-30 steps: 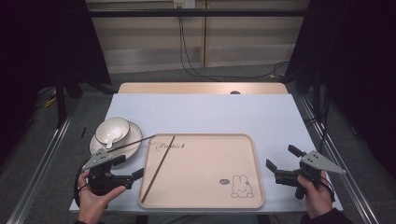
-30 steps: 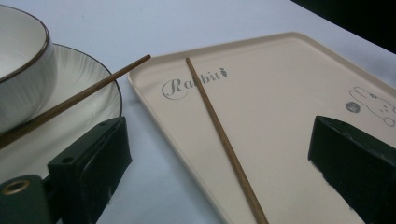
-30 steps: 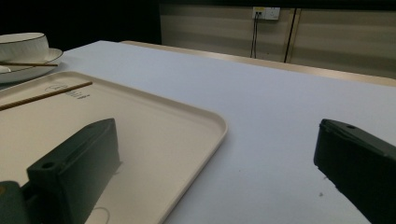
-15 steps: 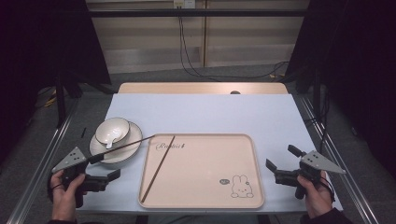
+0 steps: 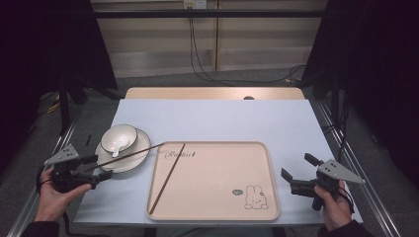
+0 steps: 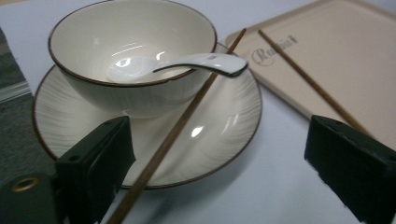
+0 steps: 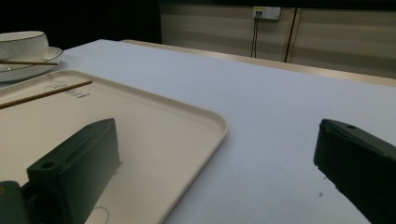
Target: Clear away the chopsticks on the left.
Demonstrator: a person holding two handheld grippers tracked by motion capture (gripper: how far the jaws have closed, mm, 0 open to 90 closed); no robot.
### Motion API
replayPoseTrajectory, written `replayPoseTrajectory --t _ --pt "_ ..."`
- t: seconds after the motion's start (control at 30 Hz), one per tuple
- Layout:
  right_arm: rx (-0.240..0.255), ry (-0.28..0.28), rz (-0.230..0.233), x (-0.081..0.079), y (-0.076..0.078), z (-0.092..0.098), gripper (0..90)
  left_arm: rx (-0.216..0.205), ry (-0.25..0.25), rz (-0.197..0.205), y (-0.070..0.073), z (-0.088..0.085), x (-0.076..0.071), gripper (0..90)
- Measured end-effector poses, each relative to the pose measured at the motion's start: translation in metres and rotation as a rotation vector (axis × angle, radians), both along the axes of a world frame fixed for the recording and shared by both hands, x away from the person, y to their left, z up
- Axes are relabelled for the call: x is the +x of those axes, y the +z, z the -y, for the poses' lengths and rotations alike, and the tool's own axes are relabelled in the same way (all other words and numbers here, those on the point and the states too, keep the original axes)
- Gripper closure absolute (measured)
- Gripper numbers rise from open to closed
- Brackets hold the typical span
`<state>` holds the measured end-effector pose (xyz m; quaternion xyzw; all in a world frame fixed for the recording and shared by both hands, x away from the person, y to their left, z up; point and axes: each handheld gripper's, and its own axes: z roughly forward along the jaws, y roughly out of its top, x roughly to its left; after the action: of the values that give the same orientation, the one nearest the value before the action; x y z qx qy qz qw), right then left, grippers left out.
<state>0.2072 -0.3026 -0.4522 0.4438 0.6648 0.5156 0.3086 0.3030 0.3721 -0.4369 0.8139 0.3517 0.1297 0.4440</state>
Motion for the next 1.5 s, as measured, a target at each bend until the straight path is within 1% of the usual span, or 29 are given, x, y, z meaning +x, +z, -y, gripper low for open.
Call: replayPoseTrajectory --t 0.03,0.1,0.13,0.2,0.23,0.27,0.3,0.33,0.37,0.43,0.47,0.5,0.53,0.6,0.63,0.7,0.73,0.77,0.87,0.9,0.93,0.97,1.03,1.13,1.17,1.27,1.4,1.43,1.5 --pt "0.000 0.000 0.000 0.000 0.000 0.000 0.0 0.011 -0.006 0.001 -0.001 0.000 0.002 11.7" --pt "0.001 -0.002 0.000 0.000 0.000 0.000 0.0 0.031 -0.019 -0.004 -0.002 0.000 0.007 11.7" --pt "0.000 -0.002 0.000 0.000 0.000 0.000 0.0 0.062 -0.019 0.002 -0.003 0.000 0.010 12.8" --pt "-0.002 -0.003 0.004 0.000 0.000 0.000 0.0 0.054 -0.020 -0.004 -0.004 0.001 0.012 15.2" --pt "-0.001 -0.003 0.002 0.000 0.000 0.000 0.0 0.075 -0.052 0.007 -0.006 0.000 0.016 23.0" --pt "-0.001 0.001 0.000 0.000 0.000 0.000 0.0 0.092 -0.048 -0.001 -0.007 0.000 0.019 24.3" --pt "-0.001 -0.001 0.001 0.000 0.000 0.000 0.0 0.091 -0.055 -0.005 -0.007 0.001 0.021 25.0" --pt "-0.001 -0.001 0.001 0.000 0.000 0.000 0.0 0.091 -0.055 -0.005 -0.007 0.001 0.021 29.5" --pt "-0.003 -0.005 0.003 0.000 0.000 0.000 0.0 0.127 -0.060 -0.011 -0.007 0.001 0.025 33.9" --pt "-0.004 -0.004 0.003 0.000 0.000 0.000 0.0 0.131 -0.072 -0.020 -0.008 0.001 0.027 35.3" --pt "-0.004 -0.003 0.003 0.000 0.000 0.000 0.0 0.141 -0.086 -0.026 -0.009 0.002 0.029 39.2" --pt "-0.002 -0.001 0.001 0.000 0.000 0.000 0.0 0.152 -0.079 -0.035 -0.010 0.003 0.031 45.3" --pt "-0.002 -0.001 0.001 0.000 0.000 0.000 0.0 0.152 -0.079 -0.035 -0.010 0.003 0.031 48.0" --pt "-0.002 0.000 0.001 0.000 0.000 0.000 0.0 0.181 -0.101 -0.017 -0.011 0.003 0.034 54.5" --pt "0.000 0.000 -0.001 0.000 0.000 0.000 0.0 0.171 -0.101 -0.016 -0.012 0.004 0.034 57.6" --pt "-0.002 -0.002 0.001 0.000 0.000 0.000 0.0 0.200 -0.125 -0.029 -0.011 0.006 0.035 59.5" --pt "-0.002 -0.002 0.001 0.000 0.000 0.000 0.0 0.200 -0.125 -0.029 -0.011 0.006 0.035 61.6" --pt "-0.003 -0.003 0.001 0.000 0.000 0.000 0.0 0.215 -0.126 -0.033 -0.012 0.009 0.035 61.9" --pt "-0.003 -0.003 0.001 0.000 0.000 0.000 0.0 0.227 -0.143 -0.028 -0.012 0.012 0.036 65.1" --pt "-0.003 -0.003 0.001 0.000 0.000 0.000 0.0 0.222 -0.142 -0.029 -0.013 0.013 0.036 65.1" --pt "-0.002 -0.003 -0.001 0.000 0.000 0.000 0.0 0.222 -0.152 -0.032 -0.013 0.014 0.036 67.9" --pt "0.000 -0.002 -0.002 0.000 0.000 0.000 0.0 0.241 -0.146 -0.031 -0.012 0.016 0.036 69.5" --pt "-0.001 -0.004 -0.002 0.000 0.000 0.000 0.0 0.239 -0.160 -0.026 -0.012 0.018 0.037 71.8" --pt "0.002 -0.003 -0.003 0.000 0.000 0.000 0.0 0.240 -0.167 -0.037 -0.013 0.021 0.037 75.0" --pt "-0.003 -0.005 0.000 0.000 0.000 0.000 0.0 0.251 -0.173 -0.031 -0.012 0.022 0.038 78.1" --pt "-0.003 -0.005 -0.001 0.000 0.000 0.000 0.0 0.252 -0.174 -0.021 -0.014 0.023 0.037 79.6" --pt "-0.002 -0.005 -0.002 0.000 0.000 0.000 0.0 0.246 -0.193 -0.031 -0.014 0.025 0.036 84.0" --pt "-0.006 -0.008 0.003 0.000 0.000 0.000 0.0 0.258 -0.200 -0.042 -0.013 0.026 0.036 84.3" --pt "0.000 -0.006 -0.003 0.000 0.000 0.000 0.0 0.258 -0.202 -0.047 -0.013 0.026 0.036 84.4"
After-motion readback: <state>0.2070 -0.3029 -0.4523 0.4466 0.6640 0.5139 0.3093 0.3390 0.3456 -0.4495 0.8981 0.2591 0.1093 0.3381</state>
